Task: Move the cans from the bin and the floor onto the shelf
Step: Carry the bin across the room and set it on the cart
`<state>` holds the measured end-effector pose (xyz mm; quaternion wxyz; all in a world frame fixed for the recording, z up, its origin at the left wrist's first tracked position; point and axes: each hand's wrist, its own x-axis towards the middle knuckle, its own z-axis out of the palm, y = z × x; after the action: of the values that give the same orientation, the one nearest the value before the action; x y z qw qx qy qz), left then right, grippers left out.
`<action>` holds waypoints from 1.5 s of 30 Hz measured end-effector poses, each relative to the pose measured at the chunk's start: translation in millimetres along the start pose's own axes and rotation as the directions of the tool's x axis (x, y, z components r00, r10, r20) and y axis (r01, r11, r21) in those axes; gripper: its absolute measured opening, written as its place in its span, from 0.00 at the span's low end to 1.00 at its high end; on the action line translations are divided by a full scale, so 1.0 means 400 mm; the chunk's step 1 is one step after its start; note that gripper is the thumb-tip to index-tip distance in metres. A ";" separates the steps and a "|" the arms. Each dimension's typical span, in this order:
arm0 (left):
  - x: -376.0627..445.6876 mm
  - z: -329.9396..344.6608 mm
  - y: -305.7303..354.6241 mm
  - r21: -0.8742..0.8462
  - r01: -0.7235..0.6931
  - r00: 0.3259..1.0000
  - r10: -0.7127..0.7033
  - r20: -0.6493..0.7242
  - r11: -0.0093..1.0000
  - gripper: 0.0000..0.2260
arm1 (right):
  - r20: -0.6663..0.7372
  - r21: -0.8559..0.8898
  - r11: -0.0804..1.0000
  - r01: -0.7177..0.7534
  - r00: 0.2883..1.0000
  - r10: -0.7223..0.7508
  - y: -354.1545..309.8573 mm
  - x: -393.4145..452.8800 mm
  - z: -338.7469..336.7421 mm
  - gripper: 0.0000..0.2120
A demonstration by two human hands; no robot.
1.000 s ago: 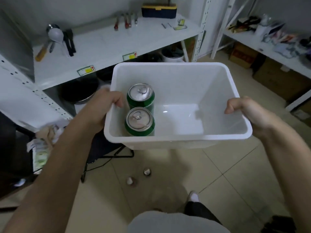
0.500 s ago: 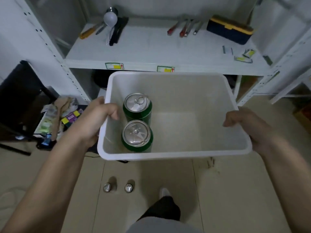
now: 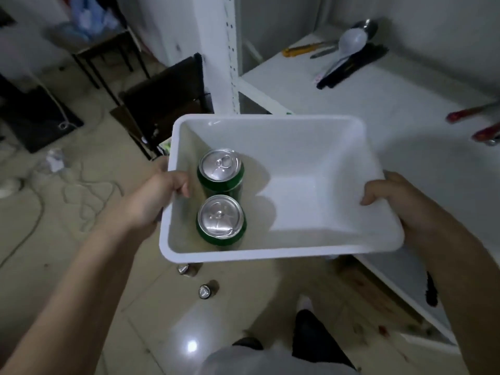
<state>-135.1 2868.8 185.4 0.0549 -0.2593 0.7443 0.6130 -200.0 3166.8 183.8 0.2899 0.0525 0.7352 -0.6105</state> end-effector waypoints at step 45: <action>0.760 0.271 -0.700 -0.271 0.211 0.810 -0.323 -0.488 0.939 0.12 | 0.347 -0.407 0.912 -0.042 0.917 0.197 0.402 1.278 0.117 0.14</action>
<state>-294.9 2841.9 -210.0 -0.0916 -0.5237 0.6196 0.5774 -536.2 3022.0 -210.4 0.4690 -0.0802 0.7672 -0.4301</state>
